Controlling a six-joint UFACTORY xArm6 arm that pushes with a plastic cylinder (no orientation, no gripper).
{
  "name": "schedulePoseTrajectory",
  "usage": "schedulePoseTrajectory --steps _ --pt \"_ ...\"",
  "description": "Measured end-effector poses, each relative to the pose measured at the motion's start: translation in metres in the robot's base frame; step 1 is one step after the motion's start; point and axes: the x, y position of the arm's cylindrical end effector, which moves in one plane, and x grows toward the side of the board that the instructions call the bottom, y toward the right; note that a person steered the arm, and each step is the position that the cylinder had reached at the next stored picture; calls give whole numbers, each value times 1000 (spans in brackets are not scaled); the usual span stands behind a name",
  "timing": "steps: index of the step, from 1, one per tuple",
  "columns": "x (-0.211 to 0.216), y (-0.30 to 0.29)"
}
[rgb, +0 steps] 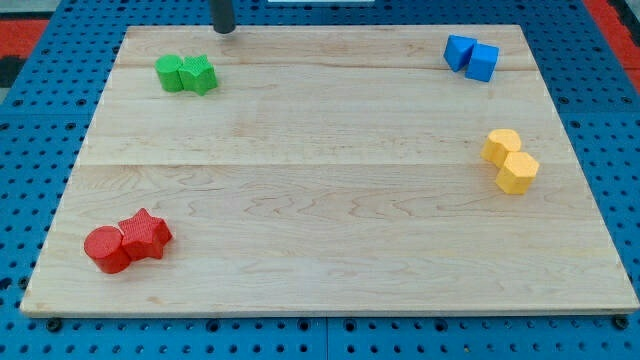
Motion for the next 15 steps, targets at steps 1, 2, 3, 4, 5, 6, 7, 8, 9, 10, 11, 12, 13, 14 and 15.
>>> schedulePoseTrajectory --steps 1,2,3,4,5,6,7,8,9,10,11,12,13,14,15 --pt "1 -33" --pt "6 -92" --pt "6 -94" --pt "81 -106" --pt "98 -106" --pt "88 -96" --pt "57 -65" --pt "81 -43" --pt "90 -41" --pt "91 -43" --pt "138 -66" --pt "194 -94" --pt "201 -95" --pt "243 -96" --pt "248 -96"
